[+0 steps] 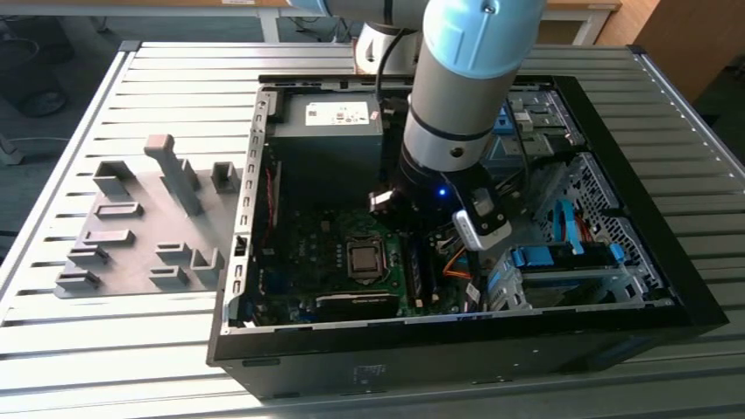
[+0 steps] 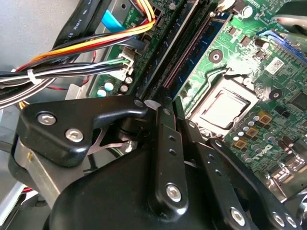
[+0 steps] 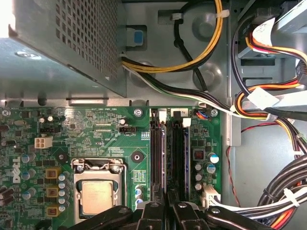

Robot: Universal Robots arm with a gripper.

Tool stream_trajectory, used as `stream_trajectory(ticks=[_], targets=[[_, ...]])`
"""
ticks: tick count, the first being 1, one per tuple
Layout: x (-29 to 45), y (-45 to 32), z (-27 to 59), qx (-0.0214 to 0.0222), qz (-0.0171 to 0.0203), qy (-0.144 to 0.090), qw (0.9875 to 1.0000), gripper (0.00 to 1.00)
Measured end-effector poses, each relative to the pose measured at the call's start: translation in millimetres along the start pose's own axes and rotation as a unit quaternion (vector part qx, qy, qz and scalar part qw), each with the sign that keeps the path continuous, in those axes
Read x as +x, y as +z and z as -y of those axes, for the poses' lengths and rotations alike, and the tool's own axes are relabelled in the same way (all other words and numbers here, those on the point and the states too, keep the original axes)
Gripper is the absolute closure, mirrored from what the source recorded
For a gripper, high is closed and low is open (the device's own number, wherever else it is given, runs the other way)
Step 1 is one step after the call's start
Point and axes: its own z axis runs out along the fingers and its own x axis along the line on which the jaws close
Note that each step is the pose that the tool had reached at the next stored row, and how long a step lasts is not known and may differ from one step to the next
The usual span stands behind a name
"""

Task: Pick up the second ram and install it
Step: 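Insert the second ram into the second slot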

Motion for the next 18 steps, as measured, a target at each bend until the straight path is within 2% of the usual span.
stream_trajectory(ticks=[18], targets=[[0.0, 1.8, 0.0, 0.0000, -0.0012, 0.000, 1.0000, 0.86]])
